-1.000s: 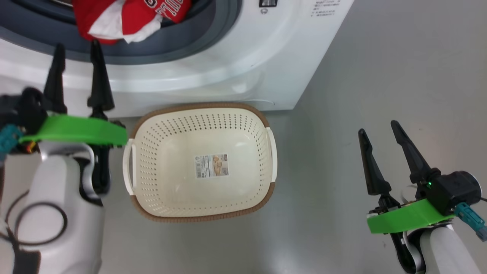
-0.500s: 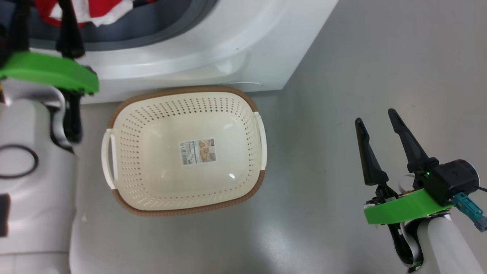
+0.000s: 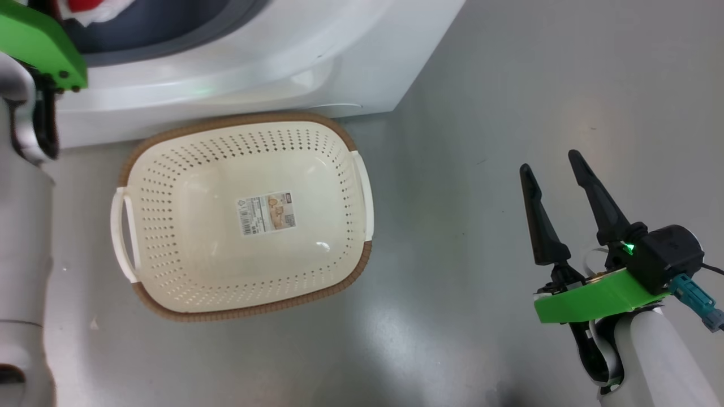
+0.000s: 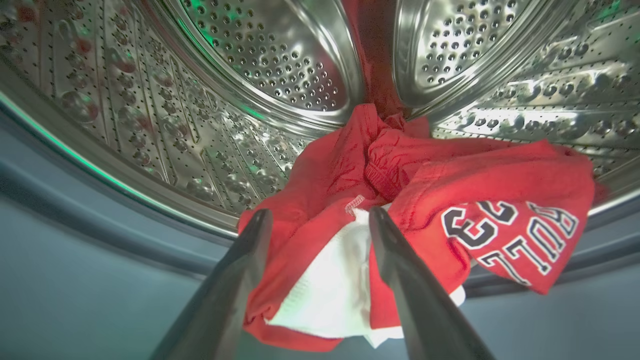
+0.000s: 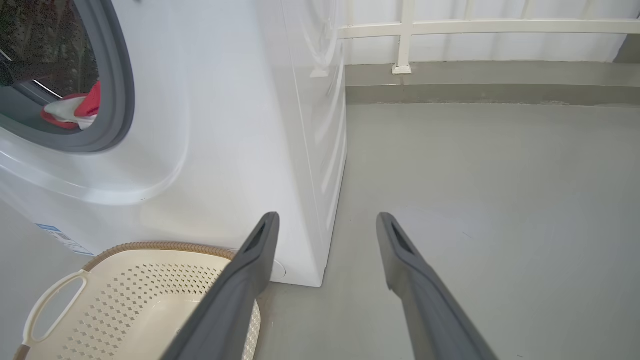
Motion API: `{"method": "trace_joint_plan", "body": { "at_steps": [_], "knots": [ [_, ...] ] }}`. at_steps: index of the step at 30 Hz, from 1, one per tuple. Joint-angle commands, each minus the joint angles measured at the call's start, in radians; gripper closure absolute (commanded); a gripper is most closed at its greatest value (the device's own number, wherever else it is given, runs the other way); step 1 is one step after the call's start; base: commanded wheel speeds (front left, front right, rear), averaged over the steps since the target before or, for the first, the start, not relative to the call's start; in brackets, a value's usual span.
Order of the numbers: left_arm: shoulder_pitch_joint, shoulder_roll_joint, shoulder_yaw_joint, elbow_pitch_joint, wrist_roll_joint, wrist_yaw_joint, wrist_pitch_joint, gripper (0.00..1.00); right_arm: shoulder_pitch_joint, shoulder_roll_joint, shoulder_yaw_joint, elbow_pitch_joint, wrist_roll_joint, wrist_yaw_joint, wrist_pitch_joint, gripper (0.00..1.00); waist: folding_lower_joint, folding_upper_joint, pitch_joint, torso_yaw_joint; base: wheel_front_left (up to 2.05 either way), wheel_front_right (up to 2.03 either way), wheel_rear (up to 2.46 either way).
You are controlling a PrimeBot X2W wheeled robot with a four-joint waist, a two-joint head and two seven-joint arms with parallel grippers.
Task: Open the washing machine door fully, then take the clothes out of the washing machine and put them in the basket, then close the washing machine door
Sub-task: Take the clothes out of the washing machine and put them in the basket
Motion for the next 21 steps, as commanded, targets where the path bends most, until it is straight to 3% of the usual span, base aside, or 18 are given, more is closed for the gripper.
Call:
{"method": "trace_joint_plan", "body": {
  "at_steps": [1,21],
  "knots": [
    [-0.016,0.058,0.011,-0.013,0.007,0.009,0.006,0.0,-0.002,-0.004,0.026,-0.019,0.009,0.005,-0.006,0.0,0.0,0.0,0.009,-0.011,0.0,0.0,0.0],
    [-0.102,0.188,-0.095,0.177,0.104,0.047,0.189,0.0,-0.031,-0.004,0.082,-0.01,0.071,0.005,-0.006,0.0,0.0,0.0,0.042,-0.086,0.0,0.0,0.0]
  ]
}}
